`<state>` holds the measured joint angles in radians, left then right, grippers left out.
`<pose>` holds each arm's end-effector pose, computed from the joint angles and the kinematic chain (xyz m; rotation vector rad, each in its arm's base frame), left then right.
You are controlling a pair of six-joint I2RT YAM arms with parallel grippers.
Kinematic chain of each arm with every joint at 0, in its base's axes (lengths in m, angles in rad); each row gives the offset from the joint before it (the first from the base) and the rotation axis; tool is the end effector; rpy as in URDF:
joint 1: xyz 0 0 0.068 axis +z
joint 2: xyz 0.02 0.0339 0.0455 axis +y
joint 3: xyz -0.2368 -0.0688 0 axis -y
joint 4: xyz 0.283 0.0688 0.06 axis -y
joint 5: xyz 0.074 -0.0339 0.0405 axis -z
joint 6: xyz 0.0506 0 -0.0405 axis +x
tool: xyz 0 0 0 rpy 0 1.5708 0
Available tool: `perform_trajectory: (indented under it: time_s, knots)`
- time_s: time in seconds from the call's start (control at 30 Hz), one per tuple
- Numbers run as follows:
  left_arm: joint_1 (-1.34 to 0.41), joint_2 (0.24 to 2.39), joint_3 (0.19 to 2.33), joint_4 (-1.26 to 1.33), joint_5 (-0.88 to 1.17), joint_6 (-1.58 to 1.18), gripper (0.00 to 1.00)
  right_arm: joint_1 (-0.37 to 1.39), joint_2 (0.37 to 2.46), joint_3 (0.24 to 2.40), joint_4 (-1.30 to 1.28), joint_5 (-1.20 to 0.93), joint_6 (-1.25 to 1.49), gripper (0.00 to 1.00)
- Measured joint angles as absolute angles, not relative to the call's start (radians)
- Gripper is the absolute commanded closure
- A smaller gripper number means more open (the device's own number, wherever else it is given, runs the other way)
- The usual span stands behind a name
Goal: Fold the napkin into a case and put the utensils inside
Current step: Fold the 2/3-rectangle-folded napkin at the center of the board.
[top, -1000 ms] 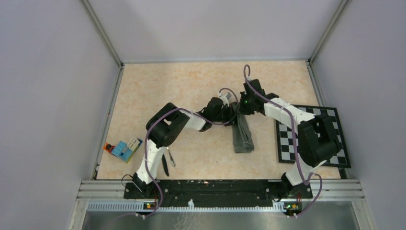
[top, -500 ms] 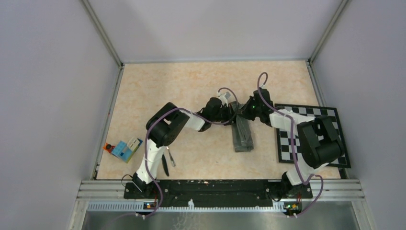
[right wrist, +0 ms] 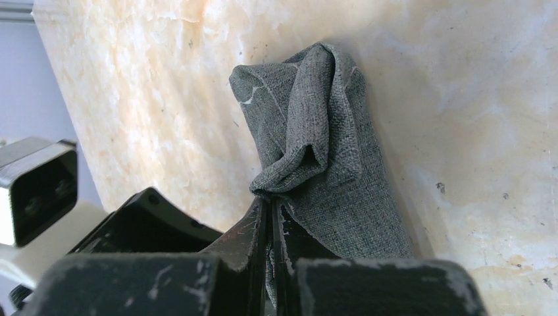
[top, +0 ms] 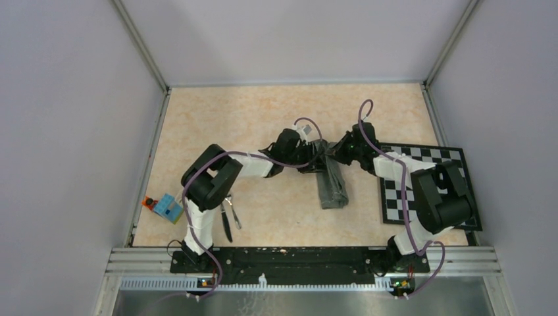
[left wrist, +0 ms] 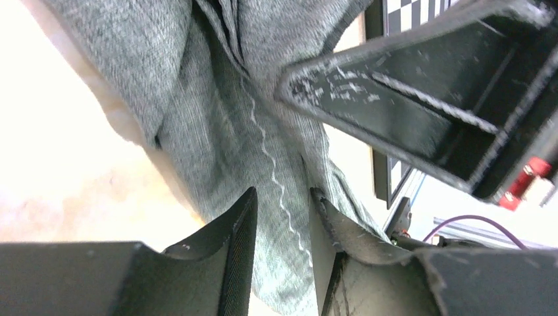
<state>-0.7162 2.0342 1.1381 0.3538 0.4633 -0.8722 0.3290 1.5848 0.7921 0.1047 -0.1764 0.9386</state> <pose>0.3258 -0.3136 0.0803 0.1306 2.3953 -1.3513 0.3381 0.1248 0.1122 0.6235 2.3154 0.8411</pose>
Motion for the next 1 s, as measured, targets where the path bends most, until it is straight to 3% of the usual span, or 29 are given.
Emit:
perform_trajectory:
  time_s: [0.1,0.33,0.67,1.0]
  knots:
    - [-0.711,1.972,1.100,0.318,0.445,-0.861,0.55,0.329,1.585,0.792,0.105,-0.181,0.938,1.00]
    - [-0.675,1.939,1.031,0.316,0.426,-0.879,0.58,0.329,1.585,0.792,0.106,-0.186,0.940,1.00]
    - [-0.677,2.056,1.057,0.408,0.458,-0.923,0.82,0.343,1.589,0.772,0.173,-0.199,0.999,1.00]
    - [-0.683,2.066,1.062,0.407,0.448,-0.922,0.90,0.384,1.674,0.731,0.313,-0.224,1.098,1.00]
